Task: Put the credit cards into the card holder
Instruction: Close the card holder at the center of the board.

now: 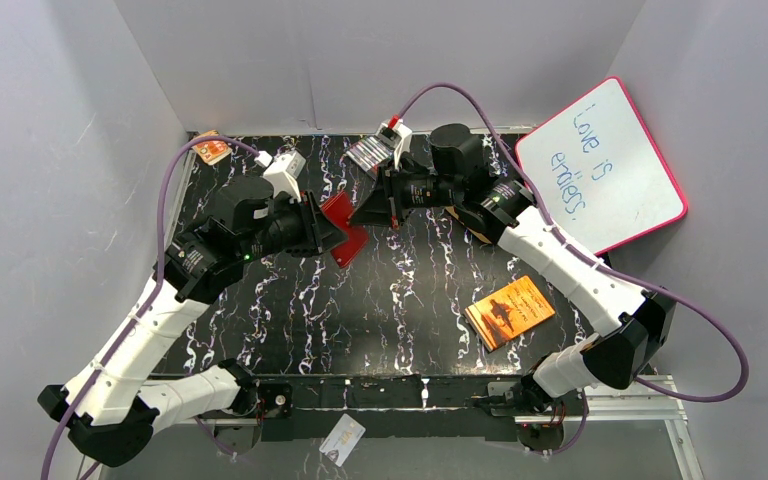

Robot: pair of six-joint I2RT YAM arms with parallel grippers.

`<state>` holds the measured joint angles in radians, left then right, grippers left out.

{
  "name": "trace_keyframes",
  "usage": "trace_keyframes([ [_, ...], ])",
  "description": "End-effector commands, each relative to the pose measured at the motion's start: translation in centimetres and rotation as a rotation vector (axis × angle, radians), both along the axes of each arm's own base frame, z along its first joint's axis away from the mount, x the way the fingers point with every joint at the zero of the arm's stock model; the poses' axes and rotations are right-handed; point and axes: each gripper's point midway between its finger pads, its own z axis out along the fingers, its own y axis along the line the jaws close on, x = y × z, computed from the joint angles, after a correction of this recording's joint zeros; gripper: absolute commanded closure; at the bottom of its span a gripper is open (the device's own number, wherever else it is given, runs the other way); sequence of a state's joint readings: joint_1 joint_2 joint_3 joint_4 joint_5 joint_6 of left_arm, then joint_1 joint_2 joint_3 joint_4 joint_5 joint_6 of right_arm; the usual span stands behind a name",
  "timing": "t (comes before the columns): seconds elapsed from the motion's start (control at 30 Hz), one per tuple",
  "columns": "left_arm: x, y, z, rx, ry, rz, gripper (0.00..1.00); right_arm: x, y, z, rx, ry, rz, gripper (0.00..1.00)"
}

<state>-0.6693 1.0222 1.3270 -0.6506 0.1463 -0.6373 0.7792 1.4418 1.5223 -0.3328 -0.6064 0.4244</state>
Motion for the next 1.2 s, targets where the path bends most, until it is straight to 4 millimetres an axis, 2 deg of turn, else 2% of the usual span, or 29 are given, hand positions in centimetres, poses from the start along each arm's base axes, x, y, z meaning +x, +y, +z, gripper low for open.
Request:
trace_keyframes([
  [0.0,-0.7,-1.5,3.6,-0.111,-0.092,-0.087,1.00,-0.7,0.9,1.5,0.070,-0.020,0.046,1.00],
  [0.17,-1.2,-2.0,4.6,-0.151,-0.119,-0.126,1.00,-0.6,1.3,0.5,0.059,0.012,0.044,1.00],
  [0.43,-2.1,-2.4,7.5,-0.238,-0.190,-0.176,1.00,-0.6,1.8,-0.6,0.046,0.040,0.044,1.00],
  [0.87,-3.9,-3.2,10.2,-0.334,-0.231,-0.273,1.00,-0.6,2.5,-1.2,0.037,0.065,0.038,1.00],
  [1.17,-4.9,-3.6,11.4,-0.376,-0.240,-0.332,1.00,-0.6,3.3,-1.7,0.025,0.086,0.036,1.00],
])
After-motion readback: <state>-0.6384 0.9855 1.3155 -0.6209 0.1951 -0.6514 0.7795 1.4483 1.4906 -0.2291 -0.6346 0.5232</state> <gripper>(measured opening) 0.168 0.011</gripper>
